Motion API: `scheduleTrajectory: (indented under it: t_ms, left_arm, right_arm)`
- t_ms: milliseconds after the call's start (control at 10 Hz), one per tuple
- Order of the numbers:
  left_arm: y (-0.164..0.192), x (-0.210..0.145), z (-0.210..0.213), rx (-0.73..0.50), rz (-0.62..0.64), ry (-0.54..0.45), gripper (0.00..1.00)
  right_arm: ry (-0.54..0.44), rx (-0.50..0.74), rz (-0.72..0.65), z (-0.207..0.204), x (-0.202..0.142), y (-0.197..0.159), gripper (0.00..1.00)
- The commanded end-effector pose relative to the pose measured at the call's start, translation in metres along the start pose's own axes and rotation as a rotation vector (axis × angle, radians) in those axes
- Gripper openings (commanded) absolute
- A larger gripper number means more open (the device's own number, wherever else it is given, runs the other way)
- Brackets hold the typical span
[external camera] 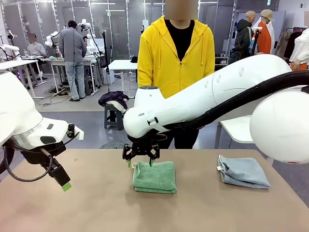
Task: Fold the towels and place them in the basket.
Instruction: Stack the folded Towel with hook on the right side of the table.
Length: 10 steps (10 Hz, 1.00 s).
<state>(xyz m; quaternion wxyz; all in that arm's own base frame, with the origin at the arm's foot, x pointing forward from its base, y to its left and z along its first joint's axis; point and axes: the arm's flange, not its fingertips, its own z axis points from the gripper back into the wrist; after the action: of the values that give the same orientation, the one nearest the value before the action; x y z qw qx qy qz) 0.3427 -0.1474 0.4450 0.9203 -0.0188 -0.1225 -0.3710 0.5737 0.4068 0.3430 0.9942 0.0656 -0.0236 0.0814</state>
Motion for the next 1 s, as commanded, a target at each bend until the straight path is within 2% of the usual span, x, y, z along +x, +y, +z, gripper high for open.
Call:
scheduleTrajectory:
  t_ms: [0,300,400,600,900]
  left_arm:
    - [0.001,0.002,-0.002,0.008,-0.004,-0.007,1.00]
    - [0.001,0.002,-0.002,0.008,-0.004,-0.007,1.00]
    - [0.001,0.002,-0.002,0.008,-0.004,-0.007,1.00]
    - [0.001,0.002,-0.002,0.008,-0.004,-0.007,1.00]
    - [0.001,0.002,-0.002,0.008,-0.004,-0.007,1.00]
  right_arm:
    - [-0.001,0.000,0.000,0.000,0.000,0.000,1.00]
    - [0.000,0.000,0.000,0.000,0.000,0.000,1.00]
    - [-0.016,0.028,0.015,0.014,-0.018,-0.005,1.00]
    - [-0.013,0.107,0.006,0.036,-0.038,-0.038,1.00]
    - [-0.012,0.262,-0.043,0.050,-0.057,-0.106,1.00]
